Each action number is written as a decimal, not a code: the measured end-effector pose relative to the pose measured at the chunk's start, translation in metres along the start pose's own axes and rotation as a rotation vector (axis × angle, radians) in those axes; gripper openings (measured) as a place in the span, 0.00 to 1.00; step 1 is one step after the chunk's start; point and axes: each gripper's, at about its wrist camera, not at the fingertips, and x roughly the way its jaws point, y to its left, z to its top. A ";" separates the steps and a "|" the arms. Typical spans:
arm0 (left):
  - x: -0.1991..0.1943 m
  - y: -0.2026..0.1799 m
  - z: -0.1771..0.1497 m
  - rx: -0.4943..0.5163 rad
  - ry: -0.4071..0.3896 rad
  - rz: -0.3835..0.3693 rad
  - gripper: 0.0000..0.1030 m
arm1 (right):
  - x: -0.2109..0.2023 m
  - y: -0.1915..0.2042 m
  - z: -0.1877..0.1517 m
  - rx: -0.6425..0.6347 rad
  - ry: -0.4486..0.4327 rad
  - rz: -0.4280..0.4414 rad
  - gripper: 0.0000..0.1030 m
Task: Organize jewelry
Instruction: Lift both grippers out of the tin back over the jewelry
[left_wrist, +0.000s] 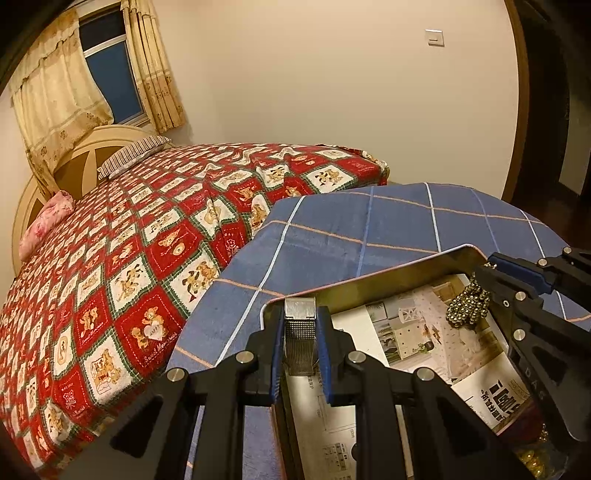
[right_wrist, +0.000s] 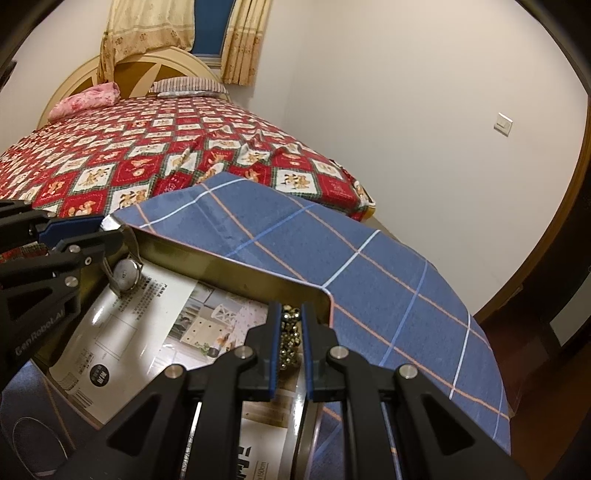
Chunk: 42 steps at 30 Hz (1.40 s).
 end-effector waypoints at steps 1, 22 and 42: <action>-0.001 -0.001 0.000 0.004 -0.001 0.005 0.17 | 0.000 0.001 0.000 -0.001 0.003 0.005 0.12; -0.098 0.029 -0.081 -0.019 -0.019 0.042 0.78 | -0.083 -0.018 -0.068 0.127 0.015 0.029 0.46; -0.079 -0.005 -0.148 0.039 0.091 0.018 0.36 | -0.096 -0.011 -0.118 0.189 0.070 0.060 0.48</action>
